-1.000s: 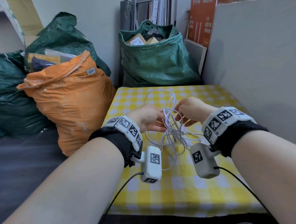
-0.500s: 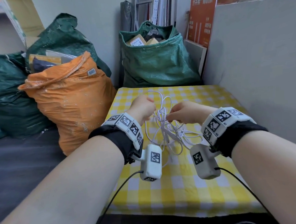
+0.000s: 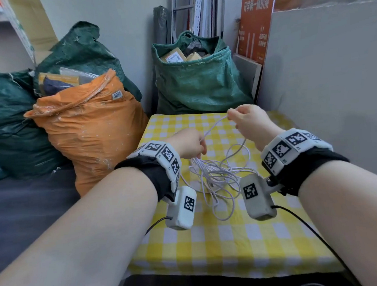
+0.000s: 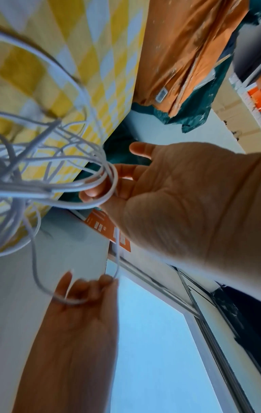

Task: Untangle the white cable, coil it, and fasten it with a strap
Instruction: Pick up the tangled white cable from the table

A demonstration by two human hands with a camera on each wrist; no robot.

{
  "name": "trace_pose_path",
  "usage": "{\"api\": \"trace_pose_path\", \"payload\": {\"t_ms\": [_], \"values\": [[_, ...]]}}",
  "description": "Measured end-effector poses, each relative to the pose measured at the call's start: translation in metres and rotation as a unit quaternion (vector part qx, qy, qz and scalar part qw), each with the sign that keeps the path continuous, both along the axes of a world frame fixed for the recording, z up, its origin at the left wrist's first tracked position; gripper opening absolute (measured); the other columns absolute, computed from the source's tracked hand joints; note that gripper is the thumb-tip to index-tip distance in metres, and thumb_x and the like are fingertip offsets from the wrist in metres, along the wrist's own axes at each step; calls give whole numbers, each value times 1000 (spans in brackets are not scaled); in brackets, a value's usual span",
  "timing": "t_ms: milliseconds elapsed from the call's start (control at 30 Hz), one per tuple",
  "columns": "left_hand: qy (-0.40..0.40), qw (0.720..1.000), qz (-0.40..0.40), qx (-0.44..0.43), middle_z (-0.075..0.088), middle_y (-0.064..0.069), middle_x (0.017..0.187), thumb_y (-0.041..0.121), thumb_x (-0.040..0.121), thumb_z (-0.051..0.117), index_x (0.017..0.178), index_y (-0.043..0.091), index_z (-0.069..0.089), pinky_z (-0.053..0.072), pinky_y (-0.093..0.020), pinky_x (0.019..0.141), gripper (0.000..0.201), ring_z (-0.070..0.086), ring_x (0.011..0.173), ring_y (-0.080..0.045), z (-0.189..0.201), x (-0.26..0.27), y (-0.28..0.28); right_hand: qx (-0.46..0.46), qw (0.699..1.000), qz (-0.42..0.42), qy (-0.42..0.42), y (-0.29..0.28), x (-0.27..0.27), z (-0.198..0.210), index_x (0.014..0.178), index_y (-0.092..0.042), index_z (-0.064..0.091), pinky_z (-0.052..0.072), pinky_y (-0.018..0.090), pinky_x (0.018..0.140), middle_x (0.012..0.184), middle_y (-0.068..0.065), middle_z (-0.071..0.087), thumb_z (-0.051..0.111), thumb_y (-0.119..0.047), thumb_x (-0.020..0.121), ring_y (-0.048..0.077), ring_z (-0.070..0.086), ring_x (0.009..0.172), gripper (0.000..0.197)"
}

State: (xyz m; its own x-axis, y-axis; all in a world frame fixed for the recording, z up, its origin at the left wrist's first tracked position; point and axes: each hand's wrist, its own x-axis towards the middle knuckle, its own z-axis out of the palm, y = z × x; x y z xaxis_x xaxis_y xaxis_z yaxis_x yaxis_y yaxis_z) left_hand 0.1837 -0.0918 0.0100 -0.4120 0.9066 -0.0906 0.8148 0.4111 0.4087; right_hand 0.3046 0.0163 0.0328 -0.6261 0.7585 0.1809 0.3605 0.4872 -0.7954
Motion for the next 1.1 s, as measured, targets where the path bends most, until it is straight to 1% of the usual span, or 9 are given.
{"api": "trace_pose_path", "payload": {"t_ms": [167, 267, 367, 433, 500, 567, 700, 933, 1100], "values": [[-37, 998, 47, 36, 61, 6, 65, 19, 100, 41, 93, 6, 69, 36, -17, 51, 32, 56, 69, -10, -4, -16, -8, 67, 990, -118, -48, 22, 10, -5, 78, -8, 59, 39, 32, 73, 82, 14, 57, 45, -25, 93, 33, 55, 88, 26], [-33, 998, 39, 45, 61, 6, 65, 22, 101, 37, 94, 8, 67, 33, -8, 43, 33, 49, 58, -1, 0, -16, -4, 110, 973, -119, -163, 13, 9, -5, 105, -21, 66, 40, 35, 90, 114, 12, 63, 43, -25, 94, 35, 51, 113, 25], [-20, 999, 9, 47, 61, 8, 63, 24, 102, 37, 92, 10, 66, 34, -7, 45, 34, 51, 59, -1, 7, -10, 4, 230, 946, -31, -226, -5, 2, -4, 123, -35, 59, 33, 38, 99, 129, 2, 57, 48, -27, 92, 30, 40, 124, 33], [-5, 999, -10, 43, 61, 7, 63, 24, 102, 37, 92, 9, 67, 35, -8, 49, 35, 54, 63, -6, 10, -7, 9, 291, 933, 48, -204, -15, -4, -6, 118, -35, 62, 38, 38, 96, 120, -4, 61, 56, -33, 89, 27, 44, 118, 30], [13, 999, -16, 34, 62, 5, 63, 25, 102, 39, 90, 8, 68, 36, -10, 51, 36, 55, 63, -8, 11, -5, 10, 284, 939, 98, -169, -20, -9, -7, 91, -30, 72, 49, 35, 84, 98, -2, 69, 59, -30, 85, 25, 58, 99, 14], [44, 999, -6, 17, 64, 3, 66, 25, 100, 40, 83, 8, 69, 38, -18, 56, 37, 59, 67, -12, 11, -6, 8, 259, 951, 92, -143, -18, -11, -6, 71, -17, 69, 53, 34, 72, 82, 7, 71, 57, -21, 84, 29, 64, 83, 17], [79, 995, 55, -16, 65, 2, 66, 17, 96, 45, 73, 11, 67, 49, -31, 72, 32, 63, 76, -21, 5, -18, 4, 226, 966, -11, -123, -8, -2, -2, 81, -8, 72, 53, 32, 71, 86, 13, 70, 50, -10, 85, 32, 62, 81, 22], [147, 980, 106, -80, 60, -9, 80, 15, 92, 51, 76, 8, 64, 48, -39, 73, 22, 61, 87, -31, 1, -28, -4, 176, 951, -203, -154, 10, 19, 6, 108, -6, 66, 43, 33, 76, 113, 19, 63, 46, -8, 93, 37, 59, 104, 25], [115, 986, 98, -64, 68, -9, 92, 21, 96, 49, 85, 9, 68, 52, -40, 81, 25, 61, 90, -29, 0, -30, -7, 161, 936, -219, -225, 12, 28, 7, 109, -6, 64, 40, 34, 76, 117, 17, 62, 44, -3, 89, 34, 57, 110, 28]]}}
